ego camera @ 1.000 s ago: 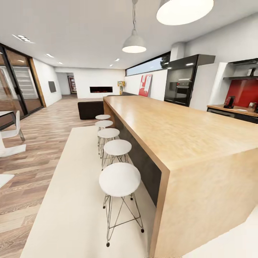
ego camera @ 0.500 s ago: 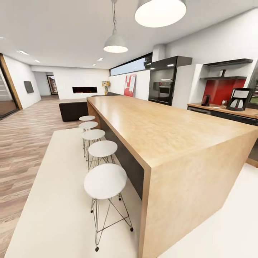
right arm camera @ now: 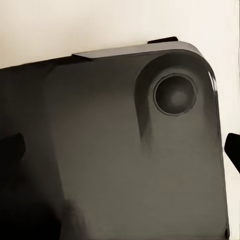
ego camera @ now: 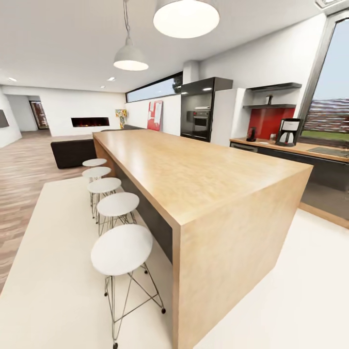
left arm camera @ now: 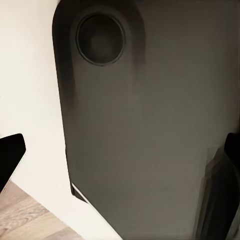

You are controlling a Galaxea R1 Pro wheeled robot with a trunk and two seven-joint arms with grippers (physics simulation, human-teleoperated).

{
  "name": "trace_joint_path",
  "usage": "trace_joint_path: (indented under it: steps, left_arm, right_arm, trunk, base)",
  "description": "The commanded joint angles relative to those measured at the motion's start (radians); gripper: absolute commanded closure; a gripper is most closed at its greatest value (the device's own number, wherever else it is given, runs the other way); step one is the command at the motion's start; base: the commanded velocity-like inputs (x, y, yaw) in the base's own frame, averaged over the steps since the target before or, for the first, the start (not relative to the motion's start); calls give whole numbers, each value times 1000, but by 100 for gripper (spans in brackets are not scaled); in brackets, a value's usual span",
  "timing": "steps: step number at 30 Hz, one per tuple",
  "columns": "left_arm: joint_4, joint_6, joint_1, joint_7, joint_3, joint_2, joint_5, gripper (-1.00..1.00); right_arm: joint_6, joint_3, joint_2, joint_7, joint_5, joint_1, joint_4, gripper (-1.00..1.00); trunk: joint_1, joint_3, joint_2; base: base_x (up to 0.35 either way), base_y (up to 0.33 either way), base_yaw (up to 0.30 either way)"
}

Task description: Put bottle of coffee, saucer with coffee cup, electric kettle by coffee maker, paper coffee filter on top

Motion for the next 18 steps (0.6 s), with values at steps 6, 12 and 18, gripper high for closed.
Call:
trace_joint_path:
  steps: [6,12,18]
  left_arm:
    - [-1,1,0,-2,0,0,0,-100]
    - [-2,1,0,-2,0,-1,0,-100]
    - [-2,1,0,-2,2,-1,1,-100]
  right_arm:
    - [-2,-13,0,2,-6,0,-1,-100]
    - [-2,-14,1,0,-6,0,0,-100]
    - [-1,-14,1,0,-7,0,0,-100]
  trunk:
    - [0,-1,0]
    - [0,-1,0]
    - [0,-1,0]
  base:
    - [0,0,-276]
    - [0,0,-231]
    - [0,0,-179]
